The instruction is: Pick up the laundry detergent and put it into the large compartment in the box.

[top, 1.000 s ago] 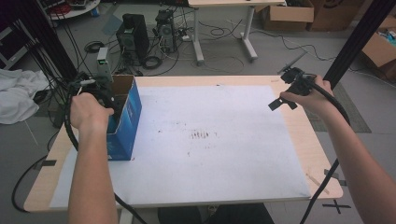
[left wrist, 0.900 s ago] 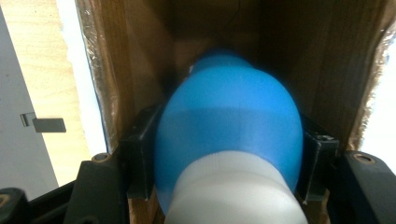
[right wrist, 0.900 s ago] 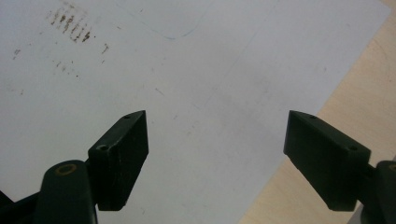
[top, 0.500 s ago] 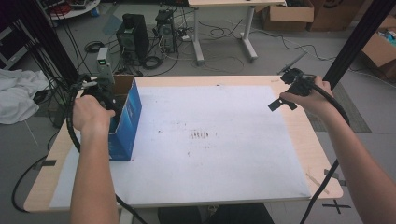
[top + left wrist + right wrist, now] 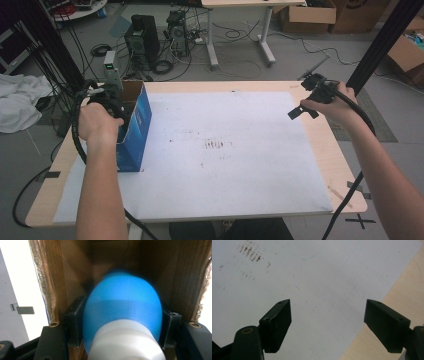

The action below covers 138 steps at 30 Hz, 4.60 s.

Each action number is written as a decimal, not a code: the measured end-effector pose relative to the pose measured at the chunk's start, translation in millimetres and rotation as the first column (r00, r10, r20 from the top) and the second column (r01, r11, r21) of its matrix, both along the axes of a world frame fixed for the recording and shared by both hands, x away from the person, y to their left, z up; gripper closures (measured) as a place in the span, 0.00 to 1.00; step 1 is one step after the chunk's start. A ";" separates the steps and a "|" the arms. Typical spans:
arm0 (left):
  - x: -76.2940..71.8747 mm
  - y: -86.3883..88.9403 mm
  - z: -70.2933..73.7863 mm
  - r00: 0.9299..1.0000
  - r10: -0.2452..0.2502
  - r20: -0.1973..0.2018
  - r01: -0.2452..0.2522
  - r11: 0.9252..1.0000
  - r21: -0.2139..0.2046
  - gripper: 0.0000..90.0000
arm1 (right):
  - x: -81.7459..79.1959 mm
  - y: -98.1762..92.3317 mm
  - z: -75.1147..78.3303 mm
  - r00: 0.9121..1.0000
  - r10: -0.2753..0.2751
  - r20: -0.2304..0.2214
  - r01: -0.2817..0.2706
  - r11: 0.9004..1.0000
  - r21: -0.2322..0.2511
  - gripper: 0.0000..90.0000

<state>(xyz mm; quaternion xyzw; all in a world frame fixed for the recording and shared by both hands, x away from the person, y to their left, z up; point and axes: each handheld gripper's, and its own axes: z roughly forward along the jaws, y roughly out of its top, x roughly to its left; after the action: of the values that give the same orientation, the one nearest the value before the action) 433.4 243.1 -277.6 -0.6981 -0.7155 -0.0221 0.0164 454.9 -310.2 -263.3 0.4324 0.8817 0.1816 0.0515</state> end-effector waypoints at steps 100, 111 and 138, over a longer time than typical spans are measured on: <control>-41.5 -182.0 65.0 0.738 -0.609 0.290 0.655 0.750 -0.094 0.18 | -2.1 1.8 8.2 1.000 0.015 0.003 -0.015 1.000 0.007 0.24; -40.2 -213.5 44.9 0.681 -0.695 0.229 0.723 0.688 -0.064 0.18 | -1.8 2.7 10.6 1.000 0.017 0.000 -0.017 1.000 -0.003 0.24; -38.8 -226.1 38.2 0.671 -0.714 0.201 0.736 0.675 -0.055 0.18 | -3.2 1.3 9.3 1.000 0.016 -0.001 -0.016 1.000 -0.006 0.24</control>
<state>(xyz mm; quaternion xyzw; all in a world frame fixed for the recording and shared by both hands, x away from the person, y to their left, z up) 394.5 16.9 -239.4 -0.9201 -0.3774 -0.0365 -0.0979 451.8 -308.9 -254.0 0.4254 0.8856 0.1791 0.0511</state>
